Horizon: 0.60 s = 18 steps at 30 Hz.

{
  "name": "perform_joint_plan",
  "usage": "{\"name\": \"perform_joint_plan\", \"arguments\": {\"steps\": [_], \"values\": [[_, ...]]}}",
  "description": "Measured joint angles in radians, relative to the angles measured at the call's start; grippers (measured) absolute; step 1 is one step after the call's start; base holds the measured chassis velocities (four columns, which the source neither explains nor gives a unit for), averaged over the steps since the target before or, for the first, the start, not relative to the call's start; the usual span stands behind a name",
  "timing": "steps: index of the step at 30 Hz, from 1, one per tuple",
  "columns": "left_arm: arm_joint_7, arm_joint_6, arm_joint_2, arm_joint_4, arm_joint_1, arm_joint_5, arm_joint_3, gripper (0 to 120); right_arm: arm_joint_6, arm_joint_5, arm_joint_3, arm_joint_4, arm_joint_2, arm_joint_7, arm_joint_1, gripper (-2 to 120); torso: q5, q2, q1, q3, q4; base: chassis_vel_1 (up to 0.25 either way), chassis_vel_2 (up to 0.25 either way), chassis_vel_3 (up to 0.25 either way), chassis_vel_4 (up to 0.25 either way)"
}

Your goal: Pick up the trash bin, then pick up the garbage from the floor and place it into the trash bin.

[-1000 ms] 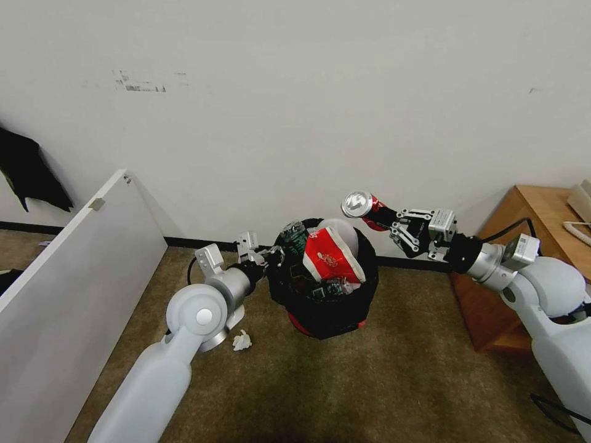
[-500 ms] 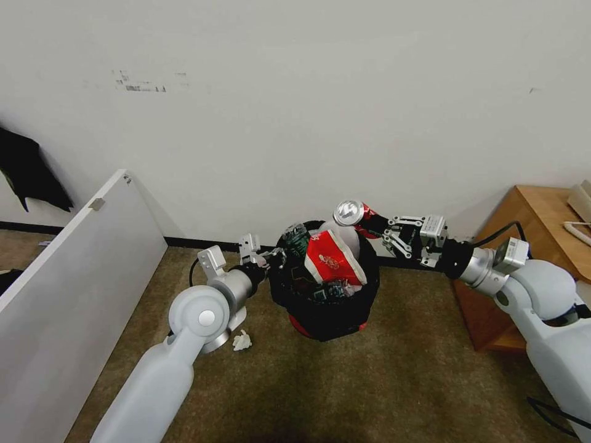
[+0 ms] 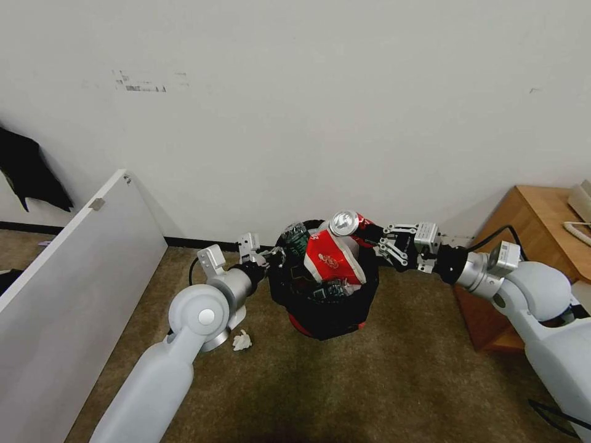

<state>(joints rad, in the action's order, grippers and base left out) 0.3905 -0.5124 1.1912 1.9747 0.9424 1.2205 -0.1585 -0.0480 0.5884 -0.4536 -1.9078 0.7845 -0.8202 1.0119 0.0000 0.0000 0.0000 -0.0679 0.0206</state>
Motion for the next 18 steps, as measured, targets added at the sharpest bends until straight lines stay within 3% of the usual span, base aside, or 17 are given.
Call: {"name": "perform_joint_plan", "arguments": {"steps": [18], "values": [[-0.004,0.001,0.006,-0.005,-0.009,0.001,0.018,4,0.004,-0.001,0.046,0.026,-0.012,-0.020,-0.023,4,0.0000,0.000,0.000,0.000,-0.0001,0.000,0.000,0.000,0.000]]}}
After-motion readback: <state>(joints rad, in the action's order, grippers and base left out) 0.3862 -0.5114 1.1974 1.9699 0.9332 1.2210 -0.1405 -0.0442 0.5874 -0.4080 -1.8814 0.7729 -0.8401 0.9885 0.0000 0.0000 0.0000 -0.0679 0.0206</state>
